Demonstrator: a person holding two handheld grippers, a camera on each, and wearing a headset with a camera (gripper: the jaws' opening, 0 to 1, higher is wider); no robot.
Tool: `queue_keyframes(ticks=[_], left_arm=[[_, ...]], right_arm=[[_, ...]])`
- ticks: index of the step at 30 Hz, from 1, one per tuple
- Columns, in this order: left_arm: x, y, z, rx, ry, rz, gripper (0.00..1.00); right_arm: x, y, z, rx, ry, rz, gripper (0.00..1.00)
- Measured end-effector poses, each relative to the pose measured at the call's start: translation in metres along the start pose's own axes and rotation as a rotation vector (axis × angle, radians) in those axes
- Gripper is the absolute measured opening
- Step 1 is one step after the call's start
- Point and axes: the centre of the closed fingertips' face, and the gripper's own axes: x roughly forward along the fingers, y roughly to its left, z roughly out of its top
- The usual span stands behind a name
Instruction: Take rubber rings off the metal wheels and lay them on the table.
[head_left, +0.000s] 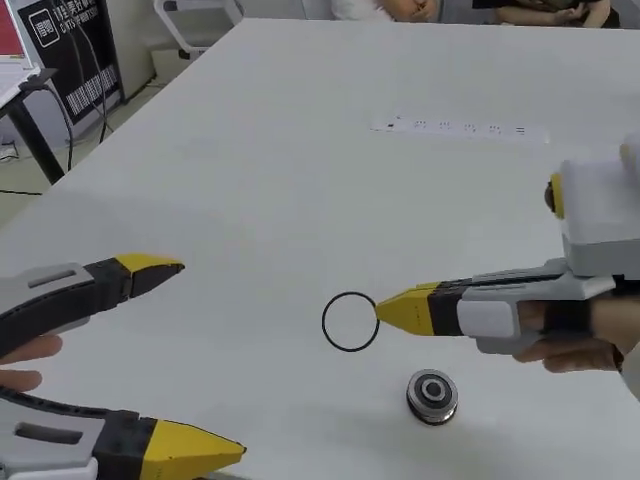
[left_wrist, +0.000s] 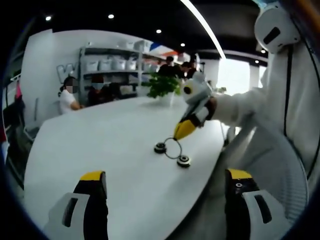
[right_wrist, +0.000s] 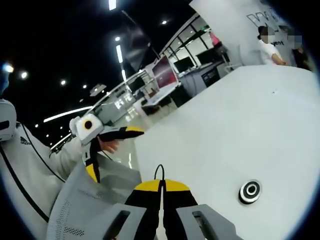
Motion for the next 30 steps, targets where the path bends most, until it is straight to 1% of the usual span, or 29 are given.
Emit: queue_keyframes(ticks=[3,6,8,14,19,21,23,24,28,30], left_arm=[[0.000,0.001,0.000,-0.007,-0.004,0.000,1.00],[0.000,0.001,-0.003,0.000,0.007,-0.003,1.00],[0.000,0.002,-0.004,-0.002,0.007,-0.003,1.00],[0.000,0.002,-0.005,-0.002,0.012,-0.001,1.00],[0.001,0.001,-0.005,0.000,0.015,-0.009,1.00],[0.001,0.000,-0.006,0.008,0.019,-0.011,1.00],[0.002,0.000,-0.006,0.003,0.021,-0.014,1.00],[0.002,-0.001,-0.007,-0.003,0.025,-0.020,1.00],[0.002,-0.002,-0.007,0.001,0.029,-0.020,1.00],[0.002,-0.002,-0.008,0.002,0.034,-0.021,1.00]], right_arm=[[0.008,-0.004,-0.007,-0.003,0.031,0.002,0.00],[0.015,-0.009,-0.013,-0.006,0.060,-0.001,0.00],[0.019,-0.012,-0.016,-0.003,0.075,-0.002,0.00],[0.028,-0.029,-0.029,0.010,0.116,-0.037,0.00],[0.034,-0.041,-0.044,0.000,0.173,-0.079,0.00],[0.036,-0.046,-0.049,-0.002,0.184,-0.085,0.00],[0.036,-0.050,-0.052,0.010,0.186,-0.092,0.00],[0.036,-0.051,-0.052,0.015,0.185,-0.092,0.00],[0.036,-0.054,-0.053,0.020,0.185,-0.102,0.00],[0.035,-0.058,-0.055,0.017,0.189,-0.119,0.00]])
